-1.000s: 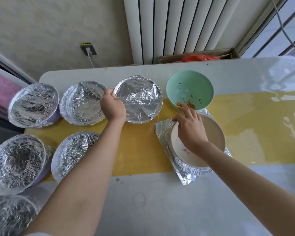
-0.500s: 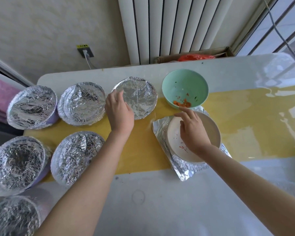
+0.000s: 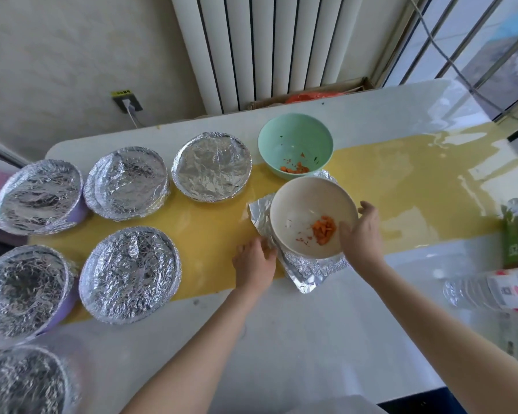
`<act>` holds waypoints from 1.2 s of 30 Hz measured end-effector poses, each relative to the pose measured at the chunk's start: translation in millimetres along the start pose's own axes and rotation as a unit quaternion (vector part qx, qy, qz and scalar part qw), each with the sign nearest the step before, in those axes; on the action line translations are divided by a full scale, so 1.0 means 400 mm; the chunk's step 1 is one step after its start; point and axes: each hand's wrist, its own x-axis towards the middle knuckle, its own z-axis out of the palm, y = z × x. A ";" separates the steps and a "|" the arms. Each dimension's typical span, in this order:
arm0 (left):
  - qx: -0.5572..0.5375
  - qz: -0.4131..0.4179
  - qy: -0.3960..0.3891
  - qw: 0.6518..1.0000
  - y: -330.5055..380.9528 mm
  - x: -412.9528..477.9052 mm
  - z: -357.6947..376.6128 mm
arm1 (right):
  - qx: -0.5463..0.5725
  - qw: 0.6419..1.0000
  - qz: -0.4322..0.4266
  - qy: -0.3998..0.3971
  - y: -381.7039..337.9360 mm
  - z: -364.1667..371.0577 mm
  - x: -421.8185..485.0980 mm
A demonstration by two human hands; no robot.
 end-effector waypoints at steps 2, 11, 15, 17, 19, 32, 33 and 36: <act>-0.037 -0.020 -0.004 0.999 0.011 0.002 0.005 | 0.030 0.999 0.044 -0.012 0.007 -0.005 0.005; -0.059 -0.078 0.015 0.995 0.029 0.002 -0.001 | 0.174 0.967 0.166 -0.085 0.026 -0.037 0.007; -0.088 -0.058 0.030 0.994 0.022 -0.018 -0.018 | 0.208 0.959 0.177 -0.076 0.034 -0.049 0.003; -0.065 -0.041 0.062 0.995 0.004 -0.028 -0.031 | 0.202 0.960 0.176 -0.077 0.039 -0.055 -0.002; 0.005 -0.043 0.083 0.996 -0.024 -0.032 -0.044 | 0.200 0.962 0.167 -0.082 0.043 -0.060 -0.011; -0.109 0.004 0.068 0.992 -0.022 -0.057 -0.069 | 0.213 0.963 0.132 -0.096 0.039 -0.052 -0.062; -0.151 0.010 0.080 0.985 -0.012 -0.064 -0.077 | 0.219 0.962 0.131 -0.096 0.039 -0.054 -0.063; -0.219 0.032 0.132 0.966 0.006 -0.097 -0.110 | 0.233 0.959 0.129 -0.094 0.040 -0.050 -0.065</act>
